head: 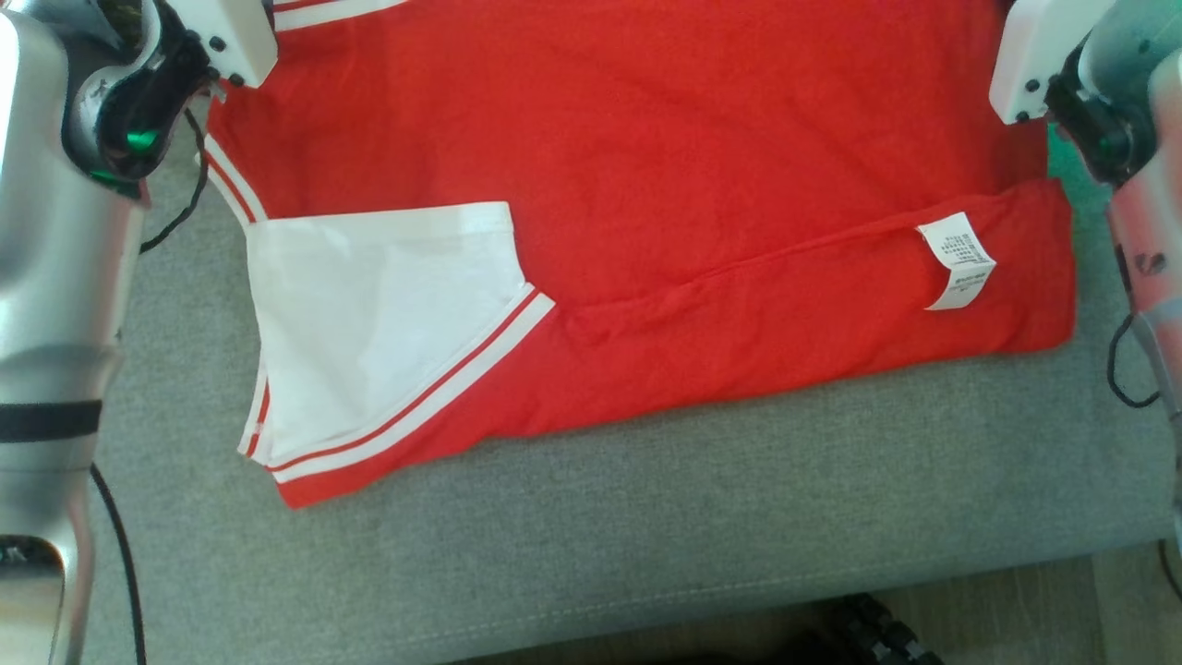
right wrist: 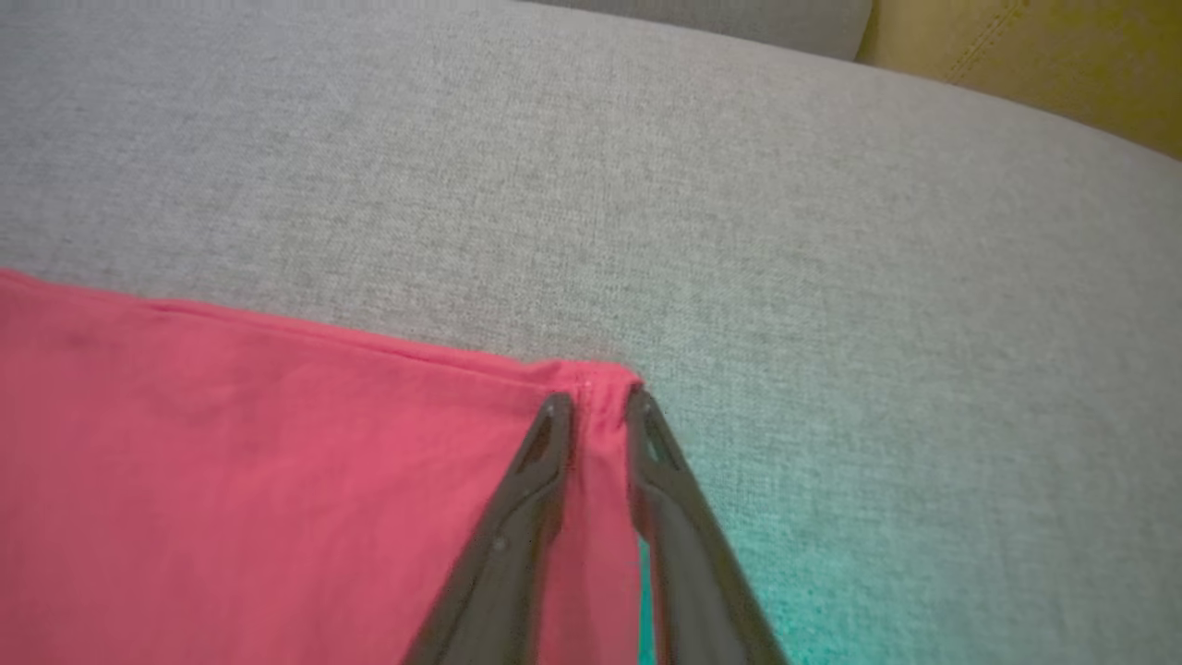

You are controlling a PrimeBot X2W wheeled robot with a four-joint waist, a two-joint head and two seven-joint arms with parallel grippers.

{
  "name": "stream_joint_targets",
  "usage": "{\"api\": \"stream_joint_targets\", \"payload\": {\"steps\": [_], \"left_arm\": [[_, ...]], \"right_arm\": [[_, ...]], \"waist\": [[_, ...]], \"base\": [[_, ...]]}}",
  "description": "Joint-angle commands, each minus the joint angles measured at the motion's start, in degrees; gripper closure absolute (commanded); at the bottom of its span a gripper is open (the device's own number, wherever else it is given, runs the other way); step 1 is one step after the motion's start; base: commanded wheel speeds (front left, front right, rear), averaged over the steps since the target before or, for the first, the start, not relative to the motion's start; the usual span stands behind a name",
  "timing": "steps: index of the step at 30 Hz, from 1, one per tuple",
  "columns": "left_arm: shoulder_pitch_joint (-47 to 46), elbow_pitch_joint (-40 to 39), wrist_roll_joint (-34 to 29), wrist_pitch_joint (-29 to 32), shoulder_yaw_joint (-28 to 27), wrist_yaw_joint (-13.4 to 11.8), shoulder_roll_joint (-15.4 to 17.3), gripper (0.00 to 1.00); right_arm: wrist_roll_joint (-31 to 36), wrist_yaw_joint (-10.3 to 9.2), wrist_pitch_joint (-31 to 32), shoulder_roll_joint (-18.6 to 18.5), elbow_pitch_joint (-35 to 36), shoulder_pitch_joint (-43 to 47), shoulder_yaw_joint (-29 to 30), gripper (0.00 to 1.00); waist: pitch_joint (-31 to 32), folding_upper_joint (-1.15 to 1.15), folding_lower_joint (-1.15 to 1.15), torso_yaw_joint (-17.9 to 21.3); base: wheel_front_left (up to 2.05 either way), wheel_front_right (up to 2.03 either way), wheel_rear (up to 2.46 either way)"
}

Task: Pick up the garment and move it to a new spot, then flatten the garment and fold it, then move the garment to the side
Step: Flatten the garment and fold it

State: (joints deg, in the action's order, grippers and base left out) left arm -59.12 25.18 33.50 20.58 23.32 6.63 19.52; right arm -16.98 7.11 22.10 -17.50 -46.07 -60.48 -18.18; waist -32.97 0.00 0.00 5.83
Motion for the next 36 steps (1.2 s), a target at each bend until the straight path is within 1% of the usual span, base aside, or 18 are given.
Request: {"api": "stream_joint_targets", "payload": {"steps": [1, 3, 4, 5, 11, 16, 22, 25, 32, 36], "left_arm": [[-2.2, -2.0, 0.3, -0.4, -1.6, 0.2, 2.4, 1.00], [-2.2, -2.0, 0.4, -0.7, -1.6, 0.2, 2.5, 1.00], [-2.2, -2.0, 0.4, -0.8, -1.6, 0.2, 2.5, 1.00], [-2.2, -2.0, 0.4, -1.0, -1.6, 0.2, 2.5, 1.00], [-1.7, -2.5, 1.2, -3.1, -2.2, 0.3, 2.7, 1.00], [1.6, -5.8, 3.0, -5.2, -2.6, 0.5, 4.0, 1.00], [9.5, -12.7, 5.6, -6.8, -3.5, 0.6, 6.5, 1.00], [13.8, -15.7, 6.5, -7.5, -4.1, 0.0, 7.2, 1.00], [24.5, -22.1, 8.6, -10.1, -5.6, -2.0, 7.7, 1.00], [31.1, -24.9, 9.4, -12.6, -6.2, -3.1, 7.4, 1.00]], "right_arm": [[-0.4, 0.37, -0.6, 0.2, 0.4, -0.4, -0.8, 0.73], [-1.1, 0.37, -2.2, 0.4, -0.4, -1.2, -2.0, 0.85], [-1.3, 0.37, -2.9, 0.3, -0.7, -1.5, -2.4, 0.97], [-1.5, 0.37, -3.7, 0.2, -0.9, -1.7, -2.8, 1.00], [-3.6, 0.37, -8.1, 0.0, -2.0, -2.3, -4.6, 1.00], [-6.6, 0.37, -12.0, -1.1, 0.0, 0.0, -7.9, 1.00], [-10.5, 0.37, -15.6, -4.6, 4.1, 5.0, -10.4, 1.00], [-12.0, 0.37, -17.1, -6.4, 6.4, 7.9, -10.9, 1.00], [-14.5, 0.37, -17.9, -8.9, 13.1, 15.9, -11.6, 1.00], [-14.9, 0.37, -18.3, -9.8, 15.9, 20.2, -10.2, 1.00]], "waist": [[0.0, 0.00, 0.00, 0.0], [0.0, 0.00, 0.00, -0.1], [0.0, 0.00, 0.00, -0.2], [0.0, 0.00, 0.00, -0.2], [0.8, 0.00, 0.00, -0.3], [2.4, 0.00, 0.00, -0.2], [5.5, 0.00, 0.00, -0.6], [7.4, 0.00, 0.00, -0.9], [11.5, 0.00, 0.00, -1.3], [13.3, 0.00, 0.00, -1.5]], "base": [[0.00, 0.00, 0.00], [0.00, 0.00, 0.00], [0.00, 0.00, 0.00], [0.00, 0.00, 0.00], [0.00, 0.00, 0.00], [0.00, 0.00, 0.00], [0.00, 0.00, 0.00], [0.00, 0.00, 0.00], [0.00, 0.00, 0.00], [0.00, 0.00, 0.00]]}}
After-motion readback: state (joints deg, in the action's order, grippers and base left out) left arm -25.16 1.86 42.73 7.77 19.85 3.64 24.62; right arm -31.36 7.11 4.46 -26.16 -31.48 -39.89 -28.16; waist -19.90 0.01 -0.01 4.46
